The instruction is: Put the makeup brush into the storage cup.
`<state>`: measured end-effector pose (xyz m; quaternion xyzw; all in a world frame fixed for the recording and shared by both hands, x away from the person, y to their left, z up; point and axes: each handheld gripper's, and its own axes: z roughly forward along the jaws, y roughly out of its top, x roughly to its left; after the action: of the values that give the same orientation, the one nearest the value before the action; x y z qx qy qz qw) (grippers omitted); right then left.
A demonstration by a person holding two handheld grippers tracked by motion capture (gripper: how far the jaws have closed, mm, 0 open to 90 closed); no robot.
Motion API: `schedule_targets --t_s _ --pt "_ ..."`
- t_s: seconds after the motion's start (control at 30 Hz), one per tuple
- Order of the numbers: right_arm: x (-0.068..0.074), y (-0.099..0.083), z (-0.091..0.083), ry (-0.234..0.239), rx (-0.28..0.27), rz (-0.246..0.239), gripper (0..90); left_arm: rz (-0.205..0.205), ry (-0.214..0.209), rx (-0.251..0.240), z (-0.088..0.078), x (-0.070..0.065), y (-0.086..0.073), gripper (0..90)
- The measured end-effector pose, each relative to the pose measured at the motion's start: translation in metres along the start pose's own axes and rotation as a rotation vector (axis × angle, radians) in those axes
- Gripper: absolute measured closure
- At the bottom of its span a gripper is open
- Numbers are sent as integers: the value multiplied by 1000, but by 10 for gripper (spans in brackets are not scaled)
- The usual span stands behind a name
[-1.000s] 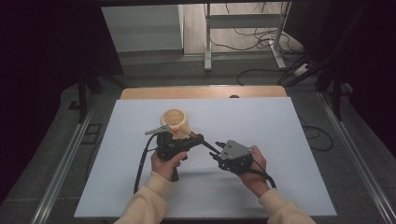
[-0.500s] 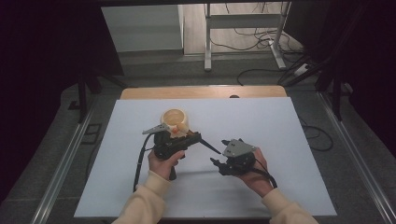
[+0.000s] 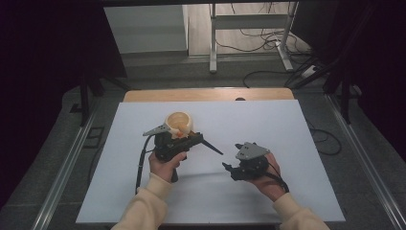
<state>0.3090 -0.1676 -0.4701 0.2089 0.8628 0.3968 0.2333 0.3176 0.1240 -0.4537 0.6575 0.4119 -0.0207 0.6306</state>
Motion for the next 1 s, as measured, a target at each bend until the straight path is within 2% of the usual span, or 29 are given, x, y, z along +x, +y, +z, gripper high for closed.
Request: schedule_targets --t_s 0.27,0.47,0.63,0.8,1.0 --pt "-10 -9 -7 -3 6 50 210 14 10 -9 -2 0 6 786" --pt "-15 -14 -11 -11 16 58 206 14 19 -12 -3 0 9 786" --pt "-15 -16 -17 -23 26 57 203 39 35 -7 -5 -5 12 786" --pt "-16 -19 -23 -38 29 69 200 66 29 8 -5 -10 16 786" --pt "-19 -24 -23 -40 51 80 193 68 33 -1 -10 -7 23 786"
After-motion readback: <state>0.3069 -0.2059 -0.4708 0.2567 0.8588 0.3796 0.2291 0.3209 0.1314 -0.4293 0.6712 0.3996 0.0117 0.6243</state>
